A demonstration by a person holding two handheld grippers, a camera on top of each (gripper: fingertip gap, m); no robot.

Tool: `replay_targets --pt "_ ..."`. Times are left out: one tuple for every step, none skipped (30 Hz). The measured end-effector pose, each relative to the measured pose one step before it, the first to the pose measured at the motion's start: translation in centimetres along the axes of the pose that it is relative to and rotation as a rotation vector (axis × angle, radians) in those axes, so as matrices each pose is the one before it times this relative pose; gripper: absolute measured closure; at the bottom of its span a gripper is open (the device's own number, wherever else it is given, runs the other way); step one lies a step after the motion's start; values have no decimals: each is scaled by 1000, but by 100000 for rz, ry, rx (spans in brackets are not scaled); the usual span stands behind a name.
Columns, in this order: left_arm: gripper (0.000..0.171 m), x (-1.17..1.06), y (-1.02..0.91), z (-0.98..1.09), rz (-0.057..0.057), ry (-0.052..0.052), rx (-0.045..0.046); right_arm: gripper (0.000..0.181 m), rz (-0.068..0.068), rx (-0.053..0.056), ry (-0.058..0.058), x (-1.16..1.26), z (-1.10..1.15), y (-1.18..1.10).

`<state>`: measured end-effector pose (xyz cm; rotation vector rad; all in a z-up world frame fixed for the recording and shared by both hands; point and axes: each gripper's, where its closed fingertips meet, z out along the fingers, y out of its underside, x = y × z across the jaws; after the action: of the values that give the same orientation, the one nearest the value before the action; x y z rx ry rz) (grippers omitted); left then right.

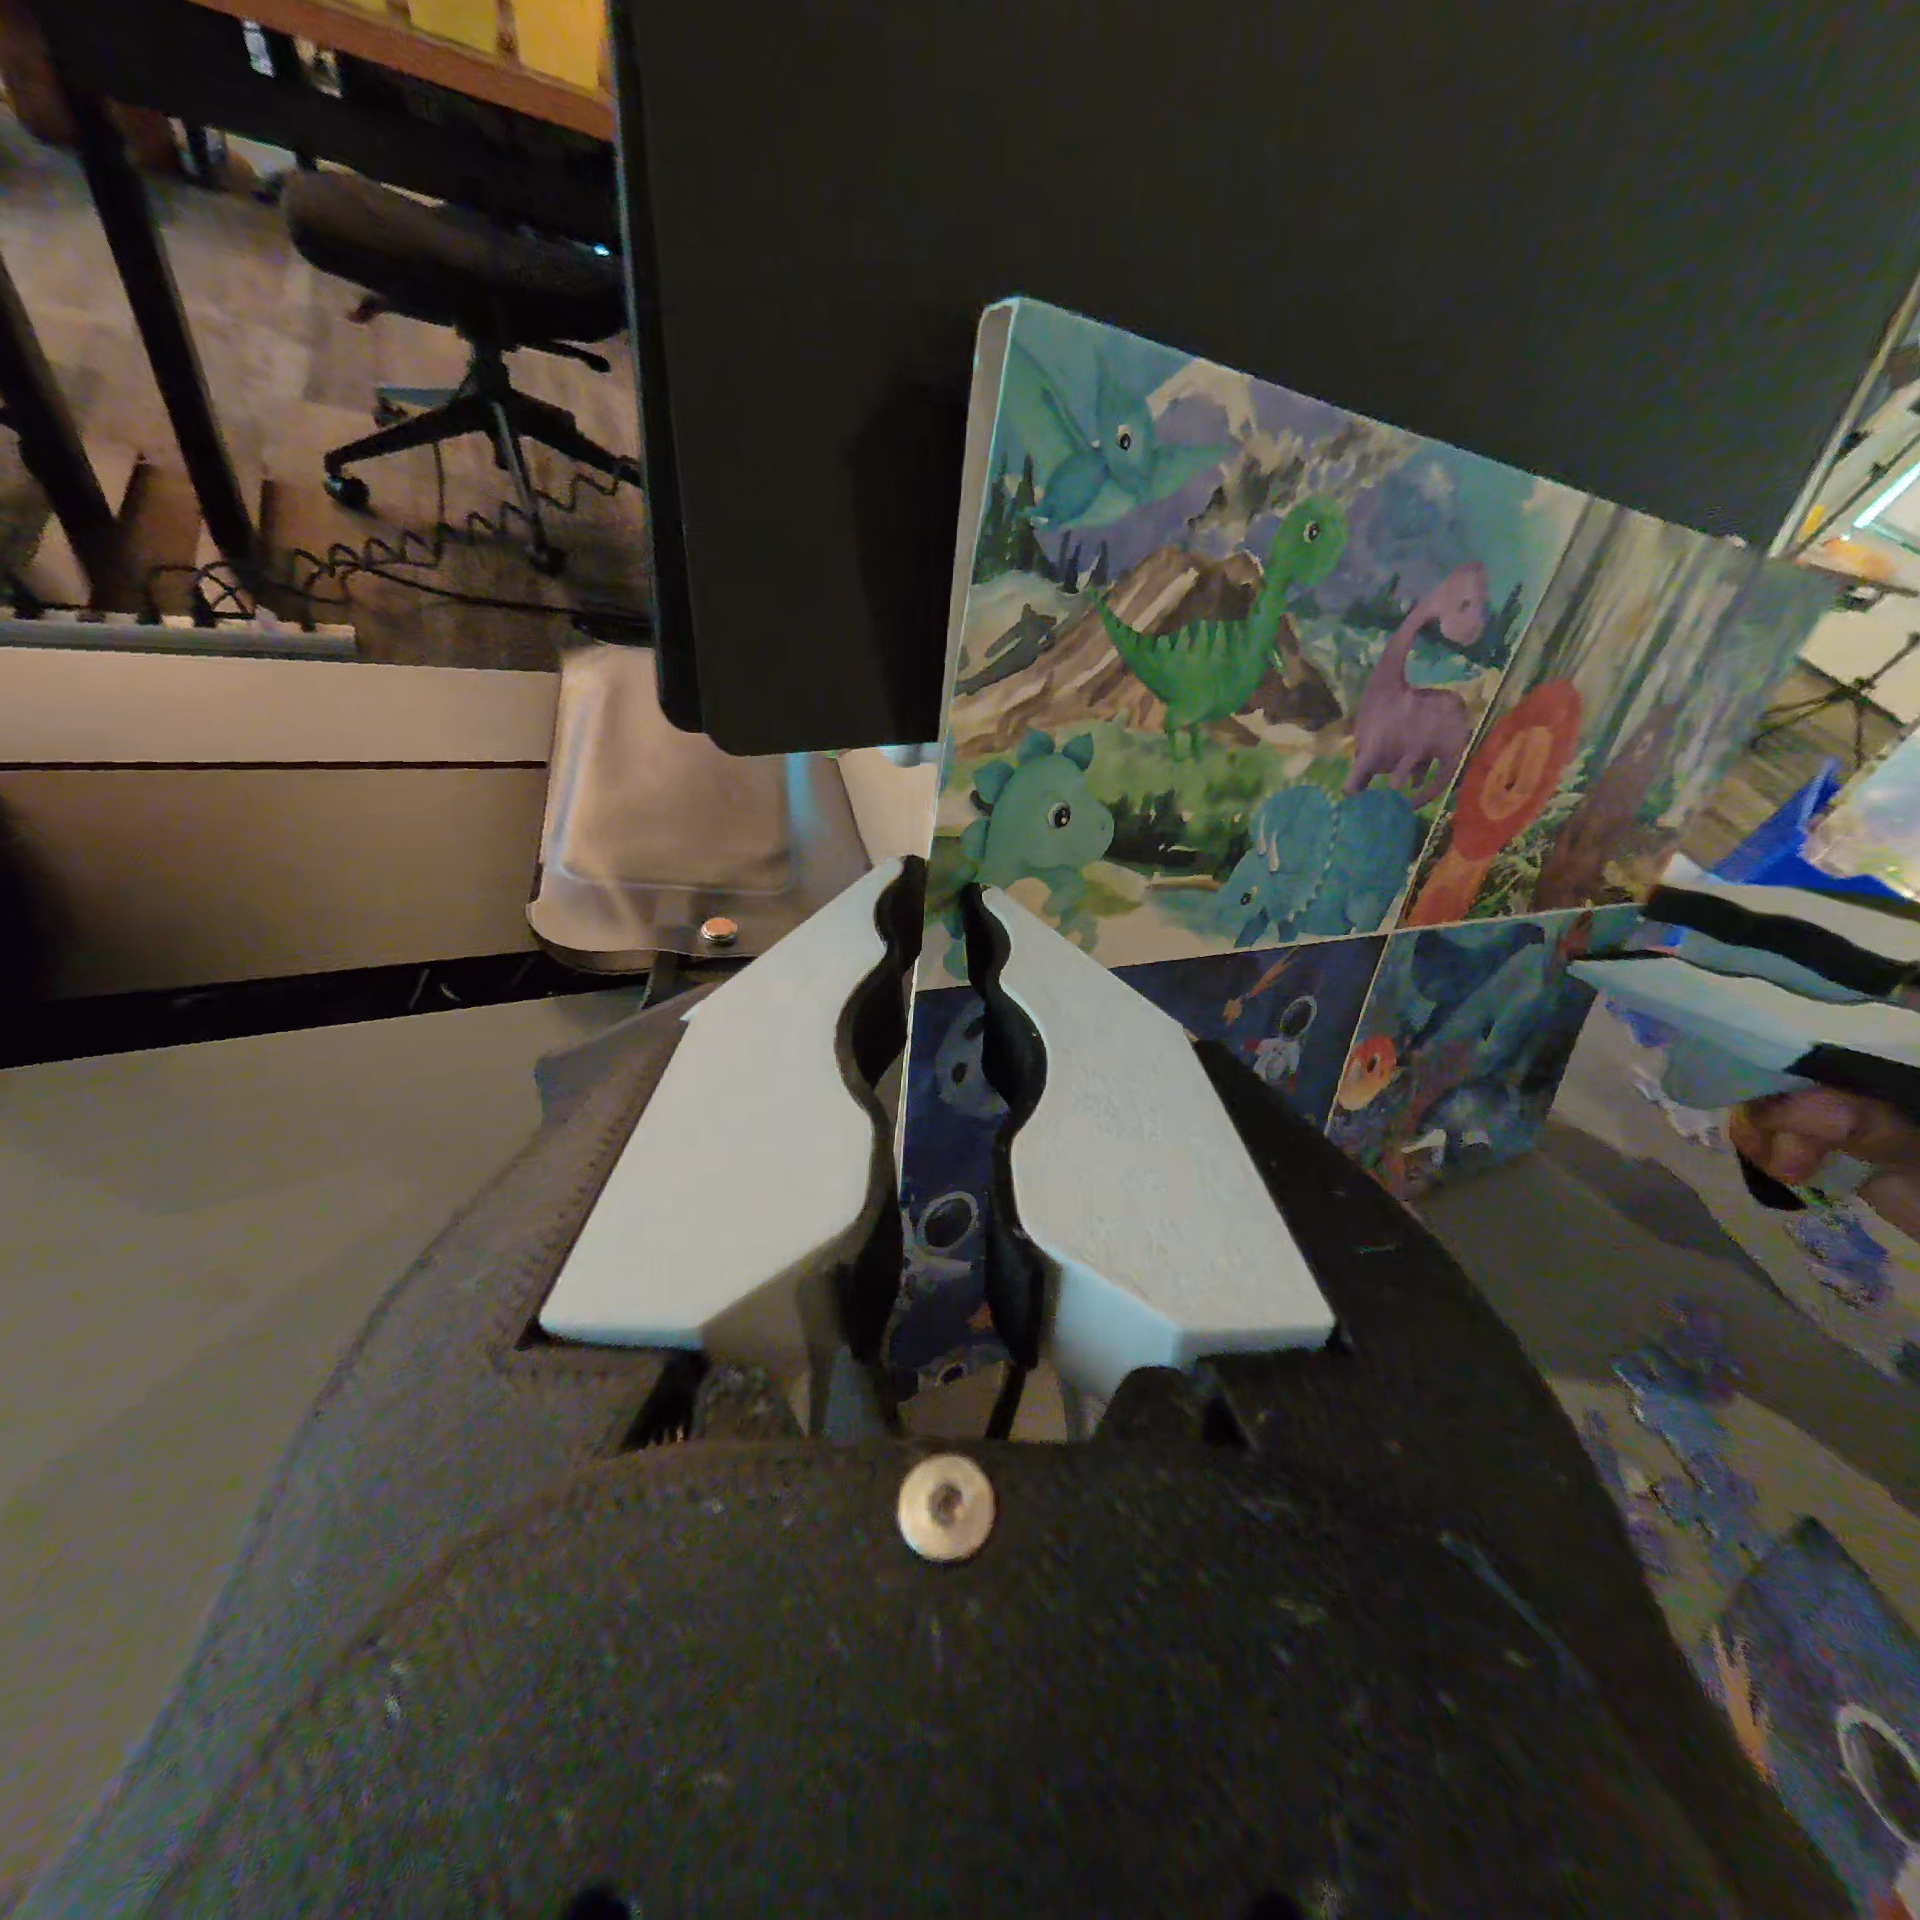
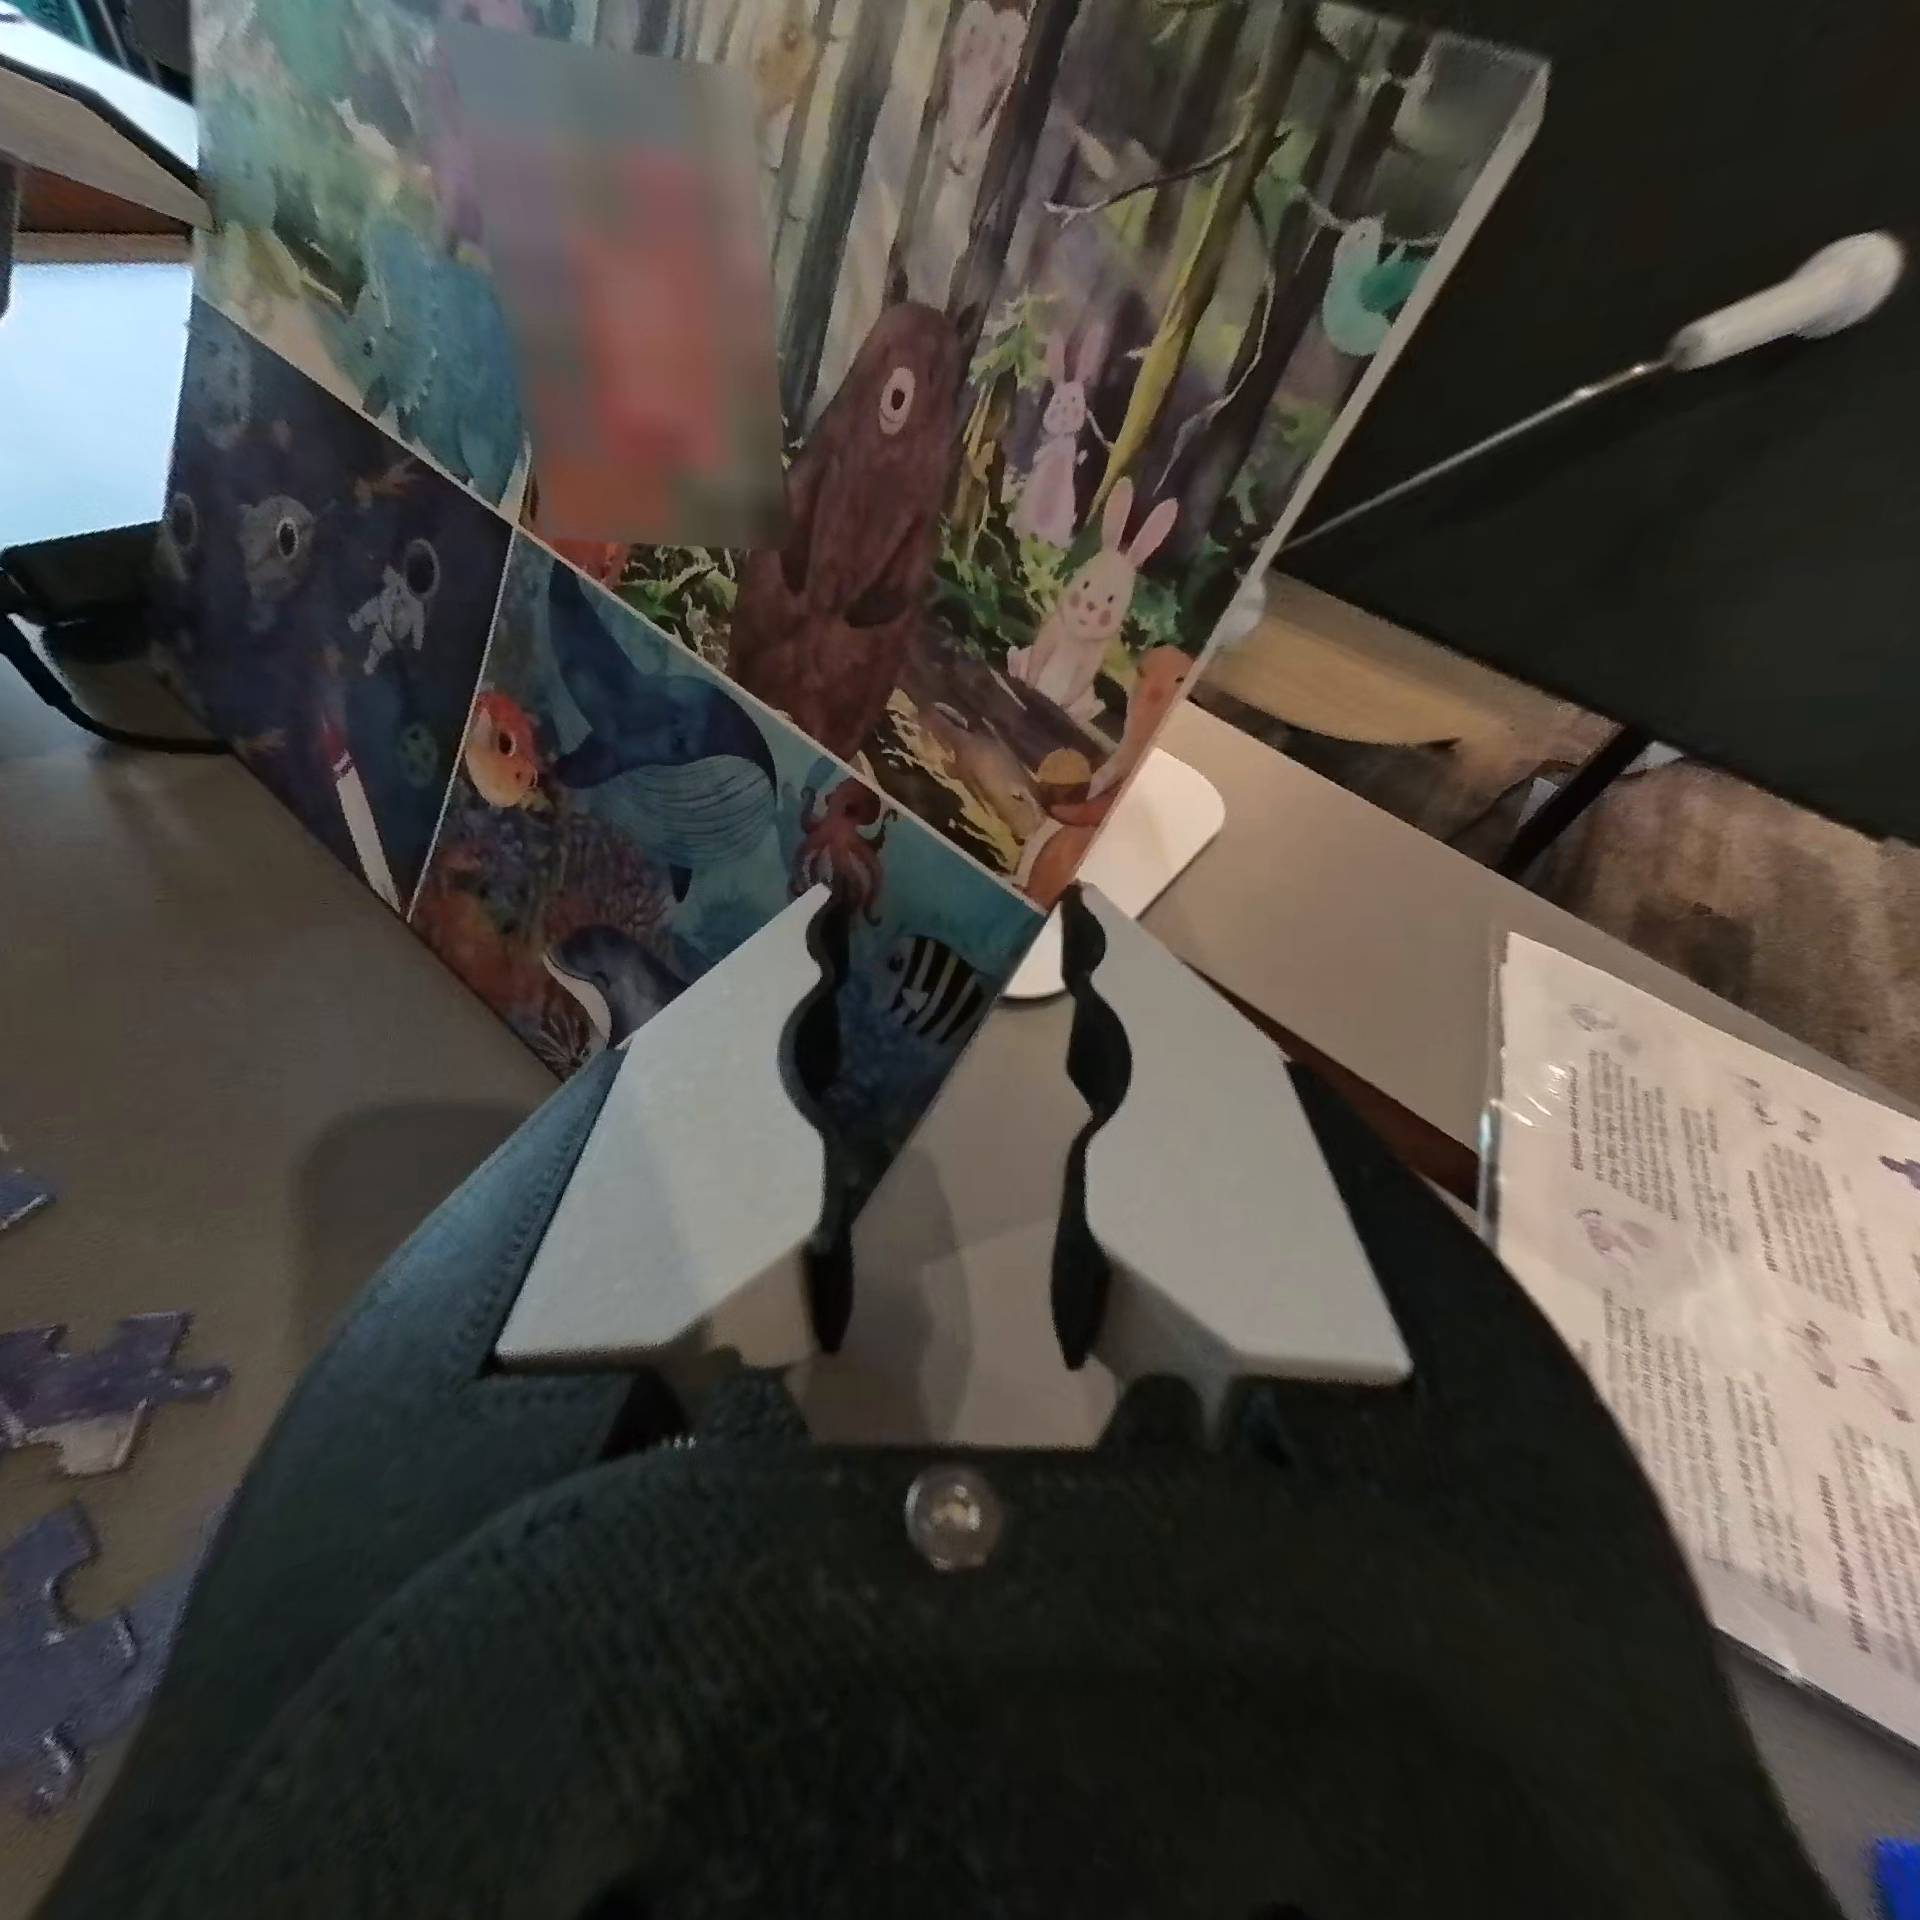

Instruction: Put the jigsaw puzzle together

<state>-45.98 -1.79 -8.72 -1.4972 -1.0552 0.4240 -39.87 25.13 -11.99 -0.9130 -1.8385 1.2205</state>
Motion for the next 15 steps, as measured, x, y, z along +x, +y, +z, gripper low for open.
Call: replay_targets --pt "167 301 62 -35 -13 1795 -128 140 -193 25 405 212 -110 68" --pt "165 296 106 -22 -587 1826 -40 139 -20 143 32 101 -103 86" --pt "161 270 196 30 -918 1834 -582 138 382 165 -318 62 -86 96" --pt "157 230 254 78 -977 1734 -1071 138 831 36 -601 61 -64 54" --pt "155 182 276 87 -732 1552 -1466 140 1322 -114 -721 67 -64 59" --pt "154 157 247 77 -418 1497 -1574 141 2031 -217 -832 96 -85 46" --pt "153 106 172 30 -200 1329 -1447 148 2574 -264 -578 141 -67 119" --pt "151 -1 76 -40 122 726 -1050 157 2256 -300 -184 225 -117 181" --pt "147 -72 76 -117 529 421 -1618 160 1411 177 -1062 150 -184 103" --pt "137 -30 162 -148 968 808 -2788 163 1224 252 -1867 34 -178 72" --pt "128 -81 313 -132 1217 456 -3937 164 1449 -194 -1951 107 -198 77" --pt "126 -122 577 -152 1674 -400 -5688 166 1479 -580 -1333 187 -142 98" --pt "126 -189 775 -206 2848 -1789 -6884 166 1247 -341 -840 212 -71 175" --pt "123 -203 882 -256 4375 -2854 -6593 166 1169 239 -447 238 -217 136" --pt "118 -333 1053 -246 5230 -4356 -6700 166 1298 265 165 340 -288 149"
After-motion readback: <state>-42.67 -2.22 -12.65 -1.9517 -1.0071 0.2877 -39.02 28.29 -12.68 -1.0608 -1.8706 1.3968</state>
